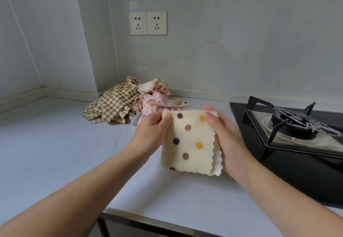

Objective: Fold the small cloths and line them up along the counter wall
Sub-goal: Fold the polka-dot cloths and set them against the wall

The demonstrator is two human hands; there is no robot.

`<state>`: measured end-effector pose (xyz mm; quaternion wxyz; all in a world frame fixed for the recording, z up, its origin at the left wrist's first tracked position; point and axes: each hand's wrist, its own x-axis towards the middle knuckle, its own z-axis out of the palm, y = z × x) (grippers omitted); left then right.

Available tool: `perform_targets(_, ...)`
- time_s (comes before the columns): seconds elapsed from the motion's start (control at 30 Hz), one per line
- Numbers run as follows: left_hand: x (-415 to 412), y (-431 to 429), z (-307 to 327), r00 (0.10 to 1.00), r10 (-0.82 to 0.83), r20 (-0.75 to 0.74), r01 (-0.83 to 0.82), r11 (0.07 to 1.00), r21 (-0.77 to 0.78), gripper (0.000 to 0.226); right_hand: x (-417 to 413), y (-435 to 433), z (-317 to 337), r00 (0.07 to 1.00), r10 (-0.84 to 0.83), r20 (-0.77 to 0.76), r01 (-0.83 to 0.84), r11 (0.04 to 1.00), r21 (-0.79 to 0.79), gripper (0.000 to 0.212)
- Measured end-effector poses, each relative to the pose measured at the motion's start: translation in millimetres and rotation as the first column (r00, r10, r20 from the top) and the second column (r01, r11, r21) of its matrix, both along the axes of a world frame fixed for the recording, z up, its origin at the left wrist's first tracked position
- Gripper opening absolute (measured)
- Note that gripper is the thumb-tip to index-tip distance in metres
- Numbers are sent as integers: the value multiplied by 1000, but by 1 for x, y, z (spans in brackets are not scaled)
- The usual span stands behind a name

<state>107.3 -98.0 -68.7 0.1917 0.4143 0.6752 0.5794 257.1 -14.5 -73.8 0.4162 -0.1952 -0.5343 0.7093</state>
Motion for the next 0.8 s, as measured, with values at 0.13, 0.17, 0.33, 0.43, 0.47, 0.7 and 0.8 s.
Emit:
perform_targets(0.13,9,13,-6,941,204,-269,-178,977,118,36,-2,5,-8,998,51,44,-41,979,-200,14)
perform_targets(0.17,11,16,-7,929,214,-303,-180,974,136,36,-2,7,-9,999,10,46,0,979,-204,12)
perform_targets(0.33,10,41,-9,947,174,-271,-137,979,150,44,1,23,-16,978,-183,102,198,968,-152,9)
perform_targets(0.43,8,62,-3,981,129,-145,-112,987,114,40,5,29,-12,967,-227,113,243,956,-162,12)
perform_targets(0.47,9,69,1,989,99,-106,-88,991,105,36,6,32,-9,969,-220,111,237,956,-176,13)
perform_targets(0.7,19,103,60,998,50,26,-53,991,124,20,20,65,40,942,-265,205,269,963,7,17)
perform_targets(0.8,34,110,101,990,3,142,-17,995,99,14,36,77,79,929,-288,232,288,957,34,17)
